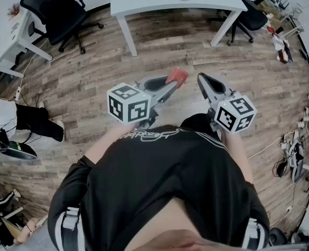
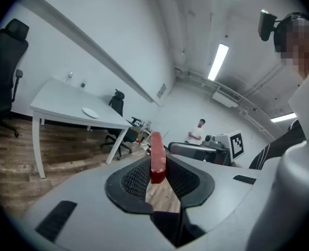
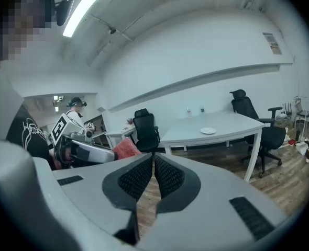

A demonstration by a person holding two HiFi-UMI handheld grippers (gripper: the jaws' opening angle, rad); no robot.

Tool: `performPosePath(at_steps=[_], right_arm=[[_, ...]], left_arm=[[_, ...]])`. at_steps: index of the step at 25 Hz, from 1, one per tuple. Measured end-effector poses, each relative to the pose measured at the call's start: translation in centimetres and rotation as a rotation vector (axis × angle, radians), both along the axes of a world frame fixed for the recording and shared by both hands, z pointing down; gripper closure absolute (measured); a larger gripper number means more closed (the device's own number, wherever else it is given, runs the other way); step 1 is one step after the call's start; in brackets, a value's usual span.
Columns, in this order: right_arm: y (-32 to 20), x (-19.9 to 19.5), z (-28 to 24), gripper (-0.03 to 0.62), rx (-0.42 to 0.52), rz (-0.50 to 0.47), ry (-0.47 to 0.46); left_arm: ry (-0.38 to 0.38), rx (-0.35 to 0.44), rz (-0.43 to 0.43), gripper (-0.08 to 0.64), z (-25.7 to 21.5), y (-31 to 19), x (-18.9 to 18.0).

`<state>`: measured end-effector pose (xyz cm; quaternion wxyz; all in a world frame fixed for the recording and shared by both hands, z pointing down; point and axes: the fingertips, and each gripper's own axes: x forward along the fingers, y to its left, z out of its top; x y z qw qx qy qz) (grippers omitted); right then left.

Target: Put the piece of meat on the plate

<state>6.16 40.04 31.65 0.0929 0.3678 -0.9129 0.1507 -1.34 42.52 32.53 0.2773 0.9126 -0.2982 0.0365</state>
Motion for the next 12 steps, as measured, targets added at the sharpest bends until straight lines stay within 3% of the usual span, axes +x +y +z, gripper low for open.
performPosePath(at_steps=[12], right_arm=[[-1.2,0.2,0.8,0.574,-0.030,0.020,-0.011]], left_arm=[[-0.009,-0.019,0.014,0.471,0.8,-1.3,0.1]])
